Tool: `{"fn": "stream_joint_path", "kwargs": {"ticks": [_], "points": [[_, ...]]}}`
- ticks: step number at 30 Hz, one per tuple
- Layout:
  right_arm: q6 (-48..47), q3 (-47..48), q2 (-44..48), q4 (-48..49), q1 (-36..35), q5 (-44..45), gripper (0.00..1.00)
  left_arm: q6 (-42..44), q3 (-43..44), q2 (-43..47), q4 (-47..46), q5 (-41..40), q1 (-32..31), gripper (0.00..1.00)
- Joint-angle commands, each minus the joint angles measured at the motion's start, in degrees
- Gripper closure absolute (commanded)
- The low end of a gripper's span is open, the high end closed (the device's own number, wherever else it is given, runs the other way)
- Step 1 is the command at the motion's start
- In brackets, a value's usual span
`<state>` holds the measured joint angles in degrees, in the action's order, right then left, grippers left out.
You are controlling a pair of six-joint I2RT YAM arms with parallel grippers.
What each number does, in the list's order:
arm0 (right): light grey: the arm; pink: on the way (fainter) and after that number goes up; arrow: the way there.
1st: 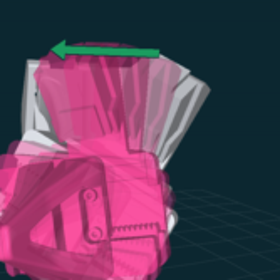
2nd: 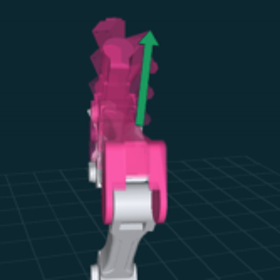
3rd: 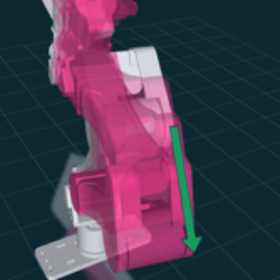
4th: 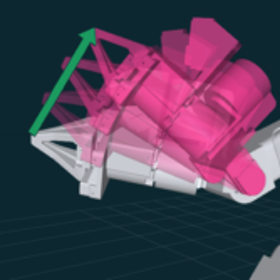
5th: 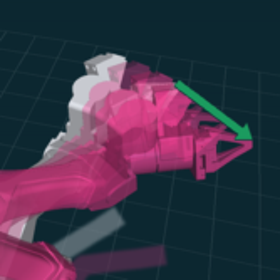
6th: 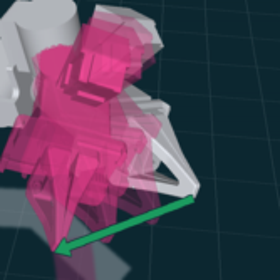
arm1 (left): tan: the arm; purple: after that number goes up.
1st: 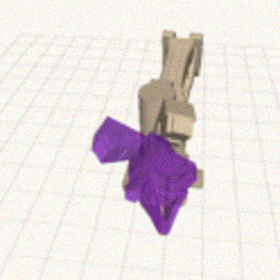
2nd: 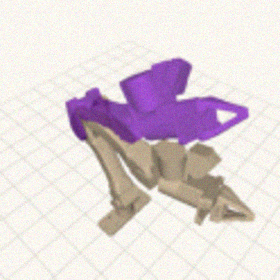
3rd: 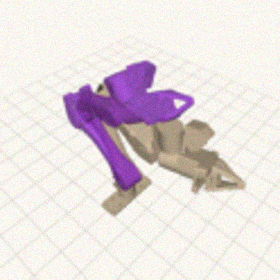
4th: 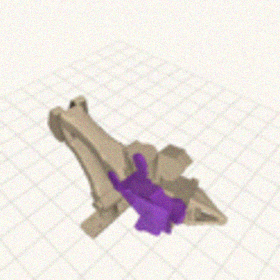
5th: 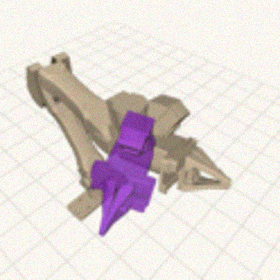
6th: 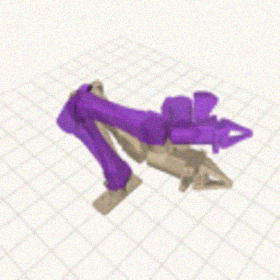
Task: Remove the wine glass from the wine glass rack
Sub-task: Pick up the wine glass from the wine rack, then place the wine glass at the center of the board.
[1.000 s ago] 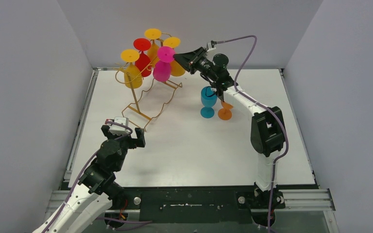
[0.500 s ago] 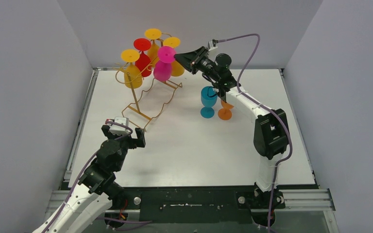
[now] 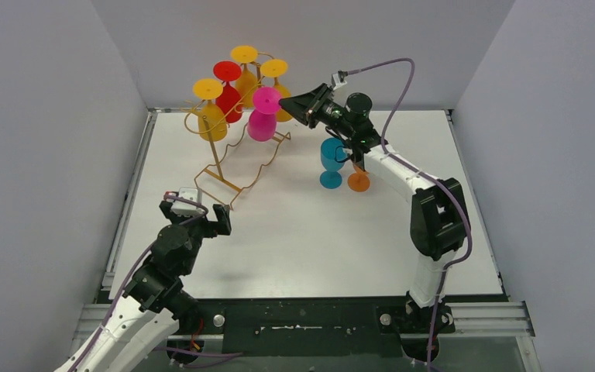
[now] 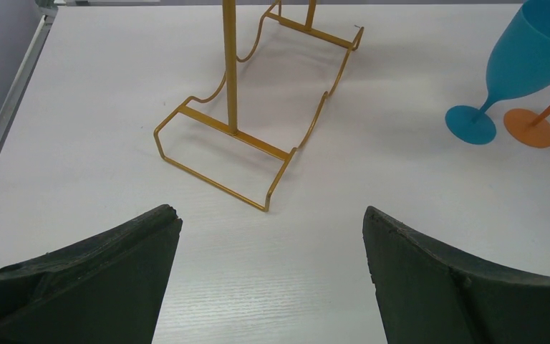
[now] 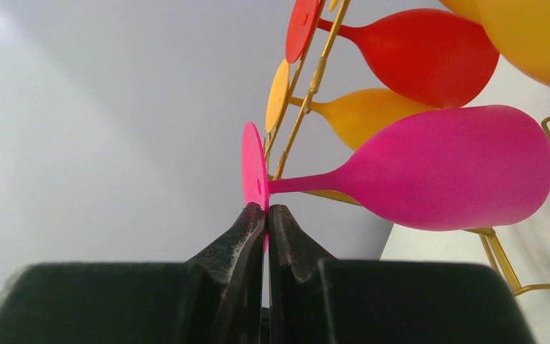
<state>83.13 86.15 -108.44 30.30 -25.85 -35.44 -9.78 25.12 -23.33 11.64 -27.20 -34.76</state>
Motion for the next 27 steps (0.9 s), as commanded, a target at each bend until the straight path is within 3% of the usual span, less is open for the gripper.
{"fn": "stream_joint_path", "kwargs": {"ticks": [1,11,27], "points": [[-3.3,-1.4,6.0,3.8,0.4,-2.4,1.0,-1.2,3.0,2.4,-1.7,-0.2,0.2,0.03],[-12.7,-8.5,11.7,-1.1,-0.7,-6.6,1.0,-2.1,5.0,0.1,-1.1,4.4,0.2,0.03],[-33.5,-19.3,22.7,-11.8,-6.1,-8.1,1.0,-3.2,3.9,2.1,-6.2,22.1,0.4,0.03]]}}
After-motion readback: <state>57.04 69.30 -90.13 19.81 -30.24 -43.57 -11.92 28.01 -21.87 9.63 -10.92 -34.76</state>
